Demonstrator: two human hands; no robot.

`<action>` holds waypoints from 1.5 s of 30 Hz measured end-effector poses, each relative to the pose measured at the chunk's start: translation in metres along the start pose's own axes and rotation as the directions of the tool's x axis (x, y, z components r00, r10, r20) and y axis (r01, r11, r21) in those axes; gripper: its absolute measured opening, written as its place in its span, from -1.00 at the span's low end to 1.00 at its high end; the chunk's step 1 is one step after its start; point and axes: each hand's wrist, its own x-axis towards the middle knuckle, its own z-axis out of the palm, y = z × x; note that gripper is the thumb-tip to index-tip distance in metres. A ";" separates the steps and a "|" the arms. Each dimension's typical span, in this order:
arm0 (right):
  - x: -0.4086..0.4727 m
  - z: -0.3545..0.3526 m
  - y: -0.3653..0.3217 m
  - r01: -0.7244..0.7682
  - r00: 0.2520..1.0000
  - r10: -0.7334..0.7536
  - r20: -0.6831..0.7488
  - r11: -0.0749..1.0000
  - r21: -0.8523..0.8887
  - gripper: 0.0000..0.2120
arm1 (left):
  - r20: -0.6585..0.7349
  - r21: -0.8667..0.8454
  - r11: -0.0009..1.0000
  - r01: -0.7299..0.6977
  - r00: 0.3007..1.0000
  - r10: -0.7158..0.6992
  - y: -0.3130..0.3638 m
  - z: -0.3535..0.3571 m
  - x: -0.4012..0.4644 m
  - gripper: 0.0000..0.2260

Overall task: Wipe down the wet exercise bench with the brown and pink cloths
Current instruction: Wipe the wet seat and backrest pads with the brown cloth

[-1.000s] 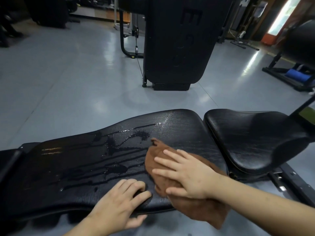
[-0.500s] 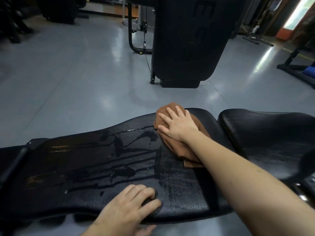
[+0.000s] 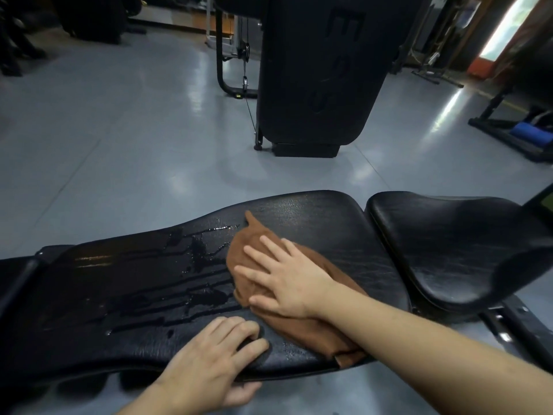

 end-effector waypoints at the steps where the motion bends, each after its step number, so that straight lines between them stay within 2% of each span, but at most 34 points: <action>1: -0.013 0.002 -0.001 0.007 1.000 -0.007 -0.018 1.000 0.001 -0.34 | 0.004 0.003 1.000 0.001 1.000 -0.001 0.000 0.000 0.000 -0.48; 7: -0.072 0.000 0.013 -0.057 0.998 0.057 -0.022 0.998 0.026 -0.37 | 0.012 0.026 1.000 0.014 1.000 -0.015 0.000 0.001 -0.003 -0.44; 13: -0.092 0.001 0.039 -0.184 0.983 0.185 -0.010 0.982 0.038 -0.35 | -0.018 0.020 1.000 0.009 1.000 -0.009 0.002 0.000 0.000 -0.45; 20: -0.065 -0.008 0.078 -0.405 0.914 0.405 0.011 0.914 0.028 -0.24 | -0.025 0.014 1.000 0.015 1.000 -0.014 0.001 0.003 -0.002 -0.46; 23: -0.036 -0.008 0.095 -0.492 0.870 0.492 0.025 0.870 0.037 -0.28 | -0.029 0.016 1.000 0.011 1.000 -0.010 0.000 0.004 -0.001 -0.47; 28: 0.009 -0.006 0.101 -0.546 0.836 0.543 0.077 0.838 0.013 -0.31 | -0.028 0.041 0.999 0.005 1.000 -0.003 0.000 0.005 -0.002 -0.48; 32: 0.026 -0.011 0.080 -0.483 0.870 0.483 0.101 0.875 -0.029 -0.30 | -0.028 0.054 0.999 -0.003 1.000 0.004 0.001 0.004 -0.001 -0.48; 37: 0.009 -0.010 0.017 -0.228 0.969 0.230 0.088 0.973 -0.028 -0.30 | -0.026 0.078 0.997 -0.013 1.000 0.015 0.000 0.005 -0.003 -0.48; 41: -0.034 -0.003 -0.019 -0.137 0.990 0.138 -0.008 0.988 0.074 -0.30 | -0.036 0.092 0.996 -0.016 0.999 0.020 -0.001 0.007 -0.003 -0.45; 45: -0.079 0.001 -0.032 -0.119 0.991 0.123 -0.055 0.990 0.073 -0.29 | -0.034 0.088 0.996 -0.020 0.999 0.023 -0.001 0.007 -0.003 -0.45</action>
